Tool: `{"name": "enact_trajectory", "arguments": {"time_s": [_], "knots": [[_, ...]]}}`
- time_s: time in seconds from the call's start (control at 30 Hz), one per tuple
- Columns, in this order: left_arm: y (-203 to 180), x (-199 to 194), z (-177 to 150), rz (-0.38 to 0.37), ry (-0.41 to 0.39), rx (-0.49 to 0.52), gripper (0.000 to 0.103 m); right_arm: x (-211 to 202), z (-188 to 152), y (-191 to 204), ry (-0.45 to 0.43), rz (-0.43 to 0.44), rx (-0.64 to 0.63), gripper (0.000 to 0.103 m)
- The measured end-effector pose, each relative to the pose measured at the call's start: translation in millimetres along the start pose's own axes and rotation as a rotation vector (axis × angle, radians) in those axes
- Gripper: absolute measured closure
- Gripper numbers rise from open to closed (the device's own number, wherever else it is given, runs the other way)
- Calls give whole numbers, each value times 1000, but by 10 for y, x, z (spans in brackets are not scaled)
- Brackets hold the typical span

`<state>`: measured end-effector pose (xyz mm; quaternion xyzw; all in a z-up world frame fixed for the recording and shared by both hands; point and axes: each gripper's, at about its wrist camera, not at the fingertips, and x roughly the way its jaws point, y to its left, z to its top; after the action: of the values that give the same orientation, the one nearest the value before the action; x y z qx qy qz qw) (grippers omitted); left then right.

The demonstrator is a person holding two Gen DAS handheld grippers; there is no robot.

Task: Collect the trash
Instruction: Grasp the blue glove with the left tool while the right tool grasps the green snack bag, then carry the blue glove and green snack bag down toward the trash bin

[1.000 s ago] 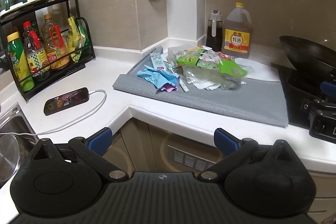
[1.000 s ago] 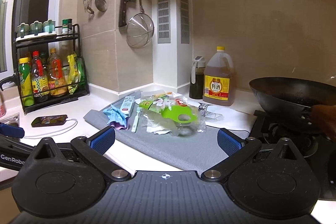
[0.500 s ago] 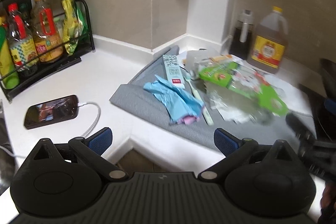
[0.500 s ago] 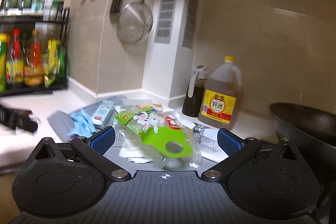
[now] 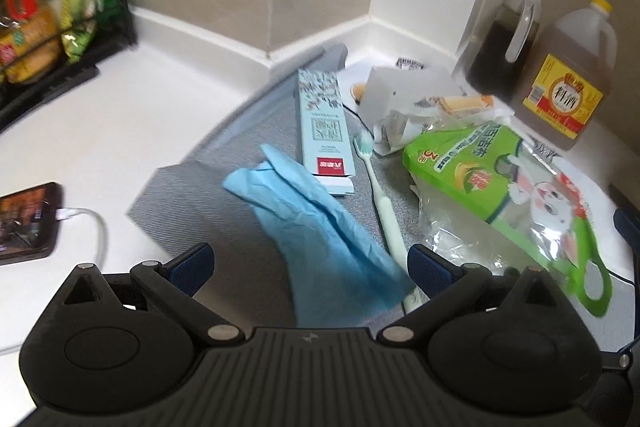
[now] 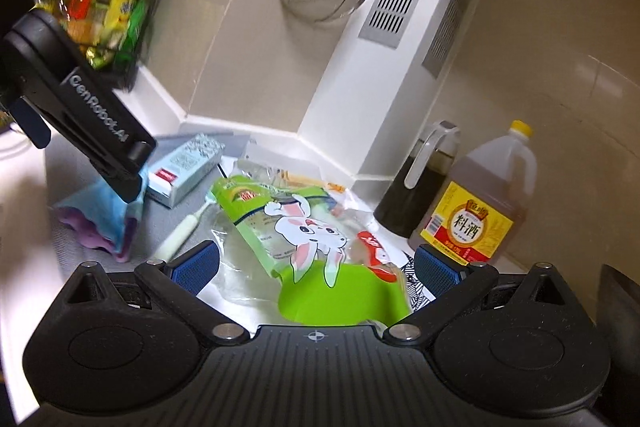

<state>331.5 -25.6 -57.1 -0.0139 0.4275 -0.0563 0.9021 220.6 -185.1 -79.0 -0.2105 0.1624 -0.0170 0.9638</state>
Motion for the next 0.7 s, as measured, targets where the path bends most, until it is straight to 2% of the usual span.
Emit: {"name": "enact_trajectory", "arguments": {"time_s": [0.17, 0.2, 0.23, 0.27, 0.3, 0.33, 0.37, 0.4, 0.43, 0.5, 0.7], "knots": [[-3, 221, 76, 5, 49, -43, 0, 93, -19, -19, -19, -19, 25, 0], [12, 231, 80, 1, 49, -56, 0, 88, -27, -37, -28, -9, 35, 3], [30, 227, 87, -6, 41, -70, 1, 79, -38, -52, -37, 8, 42, 7], [50, 207, 86, -15, 26, -86, 2, 71, -48, -60, -40, 19, 45, 24], [67, 178, 90, -28, 13, -100, 13, 72, -55, -67, -34, 29, 47, 39], [78, 159, 105, -46, 13, -107, 34, 68, -63, -78, -29, 43, 58, 48], [87, 153, 116, -69, 29, -111, 46, 71, -75, -96, -22, 55, 74, 62], [97, 145, 118, -83, 43, -118, 66, 73, -88, -116, -14, 68, 93, 73], [101, 128, 112, -91, 45, -123, 78, 72, -97, -137, -8, 78, 116, 78], [86, 44, 84, -82, 12, -97, 81, 44, -103, -177, -12, 88, 153, 97], [36, -407, -13, -117, -116, -27, 84, -271, -24, -410, -128, 61, 263, 99]]}}
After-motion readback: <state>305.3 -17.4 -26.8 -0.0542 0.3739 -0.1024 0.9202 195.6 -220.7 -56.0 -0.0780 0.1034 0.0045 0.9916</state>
